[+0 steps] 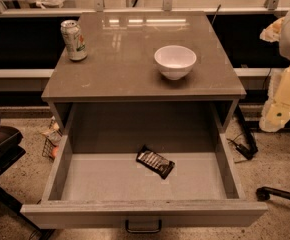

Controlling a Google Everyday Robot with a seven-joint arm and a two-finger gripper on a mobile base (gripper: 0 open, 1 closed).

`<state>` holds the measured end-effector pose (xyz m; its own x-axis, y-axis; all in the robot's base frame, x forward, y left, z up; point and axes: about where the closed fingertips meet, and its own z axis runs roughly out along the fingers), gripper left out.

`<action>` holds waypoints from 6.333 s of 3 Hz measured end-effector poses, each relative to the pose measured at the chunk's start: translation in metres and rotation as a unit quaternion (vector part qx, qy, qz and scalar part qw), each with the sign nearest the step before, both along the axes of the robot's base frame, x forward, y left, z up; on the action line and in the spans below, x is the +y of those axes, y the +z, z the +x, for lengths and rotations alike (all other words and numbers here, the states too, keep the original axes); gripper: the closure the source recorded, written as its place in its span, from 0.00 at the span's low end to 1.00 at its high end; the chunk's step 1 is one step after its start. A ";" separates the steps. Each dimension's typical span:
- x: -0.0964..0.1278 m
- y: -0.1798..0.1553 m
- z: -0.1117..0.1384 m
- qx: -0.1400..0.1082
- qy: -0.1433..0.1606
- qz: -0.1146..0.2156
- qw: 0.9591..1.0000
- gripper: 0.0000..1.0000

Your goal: Pick rxbar chocolate from top drawer and place on counter

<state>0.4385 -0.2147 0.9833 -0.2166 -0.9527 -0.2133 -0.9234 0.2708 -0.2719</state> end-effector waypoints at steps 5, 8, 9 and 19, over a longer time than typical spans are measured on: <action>0.030 -0.149 0.028 -0.029 0.004 0.163 0.986 0.00; 0.037 -0.172 0.035 -0.047 -0.021 0.179 0.983 0.00; 0.050 -0.228 0.033 -0.034 -0.041 0.207 0.977 0.00; 0.158 -0.391 0.086 -0.011 -0.055 0.233 0.971 0.95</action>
Offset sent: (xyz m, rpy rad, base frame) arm 0.0055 0.0059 -0.0320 0.0800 0.0329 -0.0085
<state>0.5249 -0.0572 0.5919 -0.3014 -0.7226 -0.6221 -0.8773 0.4657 -0.1158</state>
